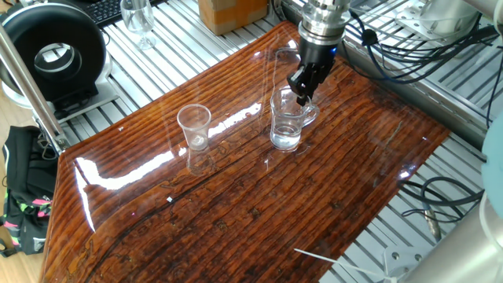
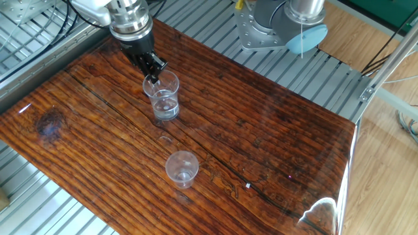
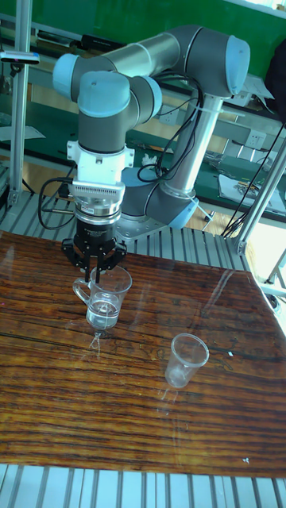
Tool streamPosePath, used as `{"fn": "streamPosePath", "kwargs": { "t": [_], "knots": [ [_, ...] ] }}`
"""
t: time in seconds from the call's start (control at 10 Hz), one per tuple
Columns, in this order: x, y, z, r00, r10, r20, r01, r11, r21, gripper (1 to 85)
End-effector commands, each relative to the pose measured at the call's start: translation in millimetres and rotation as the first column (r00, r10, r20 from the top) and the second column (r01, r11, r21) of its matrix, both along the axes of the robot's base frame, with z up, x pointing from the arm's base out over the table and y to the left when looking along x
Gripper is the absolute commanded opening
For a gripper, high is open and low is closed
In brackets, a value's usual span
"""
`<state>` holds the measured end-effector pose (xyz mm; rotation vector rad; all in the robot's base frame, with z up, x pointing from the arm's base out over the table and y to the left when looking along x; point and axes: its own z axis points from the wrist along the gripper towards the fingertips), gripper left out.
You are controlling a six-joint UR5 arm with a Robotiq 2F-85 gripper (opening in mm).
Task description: Pour the water from one cup into another empty cup
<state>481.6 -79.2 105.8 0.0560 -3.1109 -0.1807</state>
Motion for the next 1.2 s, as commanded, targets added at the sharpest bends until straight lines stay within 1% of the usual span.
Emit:
{"fn": "streamPosePath", "kwargs": {
  "t": [0.0, 0.3, 0.5, 0.7, 0.8, 0.9, 1.0, 1.1],
  "knots": [
    [4.3, 4.8, -0.8, 1.0, -0.008, 0.012, 0.008, 1.0, 0.029, 24.7],
    [4.3, 5.2, -0.8, 1.0, -0.009, 0.011, 0.009, 0.999, 0.031, 23.7],
    [3.4, 1.5, -1.4, 1.0, -0.013, 0.008, 0.013, 1.0, 0.016, 18.0],
    [3.8, 1.1, -1.4, 1.0, -0.02, 0.009, 0.02, 1.0, 0.014, 13.7],
    [3.8, 1.1, -1.3, 1.0, -0.027, 0.008, 0.027, 1.0, 0.012, 9.7],
    [3.3, -0.3, 0.2, 0.999, -0.032, 0.006, 0.032, 0.999, 0.011, 2.0],
    [2.5, 1.1, 3.8, 1.0, -0.031, 0.001, 0.031, 0.999, 0.027, 2.0],
    [3.5, 0.8, 6.7, 1.0, -0.025, 0.003, 0.025, 0.999, 0.035, 2.0]
  ]
}}
